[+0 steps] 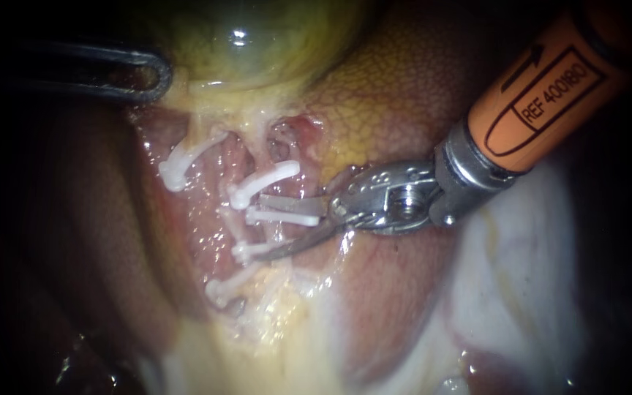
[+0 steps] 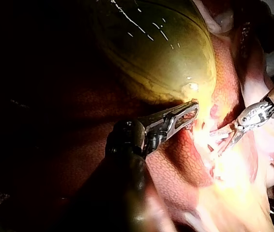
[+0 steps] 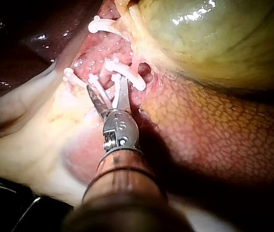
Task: Go to the cutting position right tube
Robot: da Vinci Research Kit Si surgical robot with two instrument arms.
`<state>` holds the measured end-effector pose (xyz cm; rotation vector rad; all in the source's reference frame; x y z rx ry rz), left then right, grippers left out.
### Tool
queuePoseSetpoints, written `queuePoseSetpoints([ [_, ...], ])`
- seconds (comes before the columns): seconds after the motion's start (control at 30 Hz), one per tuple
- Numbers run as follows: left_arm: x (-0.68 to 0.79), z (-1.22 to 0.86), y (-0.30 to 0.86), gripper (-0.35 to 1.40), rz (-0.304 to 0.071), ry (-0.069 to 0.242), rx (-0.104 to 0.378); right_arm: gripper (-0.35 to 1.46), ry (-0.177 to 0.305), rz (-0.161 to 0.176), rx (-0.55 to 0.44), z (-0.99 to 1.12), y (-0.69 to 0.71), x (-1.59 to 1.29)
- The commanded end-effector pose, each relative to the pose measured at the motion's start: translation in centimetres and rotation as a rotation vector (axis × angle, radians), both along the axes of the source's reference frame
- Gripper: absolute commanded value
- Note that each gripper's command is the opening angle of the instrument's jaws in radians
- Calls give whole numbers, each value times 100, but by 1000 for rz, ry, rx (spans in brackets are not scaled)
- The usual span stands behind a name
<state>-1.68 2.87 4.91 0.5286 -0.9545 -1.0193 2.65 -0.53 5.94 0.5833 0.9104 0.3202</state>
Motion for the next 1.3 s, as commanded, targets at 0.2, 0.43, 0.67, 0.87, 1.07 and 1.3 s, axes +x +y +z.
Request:
queuePoseSetpoints([
  [0.2, 0, 1, 0, -35, 0, 0, 0, 110, 1, -1, 0, -1, -1, 1],
  [0.43, 0, 1, 0, -35, 0, 0, -1, 111, 6, -7, 2, -9, -7, 3],
  [0.67, 0, 1, 0, -35, 0, 0, 0, 111, 20, -25, 5, -30, -17, 9],
  [0.87, 0, 1, 0, -35, 0, 0, 0, 111, 26, -32, 9, -48, -22, 11],
  [1.07, 0, 1, 0, -35, 0, 0, 0, 111, 35, -38, 10, -65, -25, 11],
  [1.3, 0, 1, 0, -35, 0, 0, 0, 113, 43, -43, 16, -80, -25, 1],
])
